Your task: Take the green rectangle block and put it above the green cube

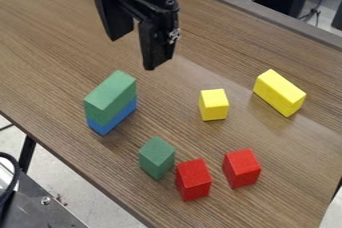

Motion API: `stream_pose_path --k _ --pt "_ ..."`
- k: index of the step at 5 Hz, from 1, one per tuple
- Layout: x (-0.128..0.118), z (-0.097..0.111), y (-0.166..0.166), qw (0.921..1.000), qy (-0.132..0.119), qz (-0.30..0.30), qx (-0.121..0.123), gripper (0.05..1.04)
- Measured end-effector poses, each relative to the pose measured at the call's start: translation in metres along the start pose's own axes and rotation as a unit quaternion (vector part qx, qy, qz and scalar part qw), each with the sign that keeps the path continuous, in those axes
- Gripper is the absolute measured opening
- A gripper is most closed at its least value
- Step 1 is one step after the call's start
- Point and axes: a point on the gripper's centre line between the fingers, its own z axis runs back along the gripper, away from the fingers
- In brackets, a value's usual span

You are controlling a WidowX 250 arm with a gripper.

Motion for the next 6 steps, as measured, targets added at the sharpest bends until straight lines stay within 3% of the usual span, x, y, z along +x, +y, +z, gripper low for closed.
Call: stream_pose_path --k 2,4,6 --pt "-0.006 -0.006 0.015 0.9997 0.012 0.017 0.009 0.999" --pt "-0.022 -0.031 0.057 0.9916 0.107 0.068 0.025 0.999" --pt "-0.016 -0.073 0.069 0.9897 0.139 0.01 -0.03 0.999"
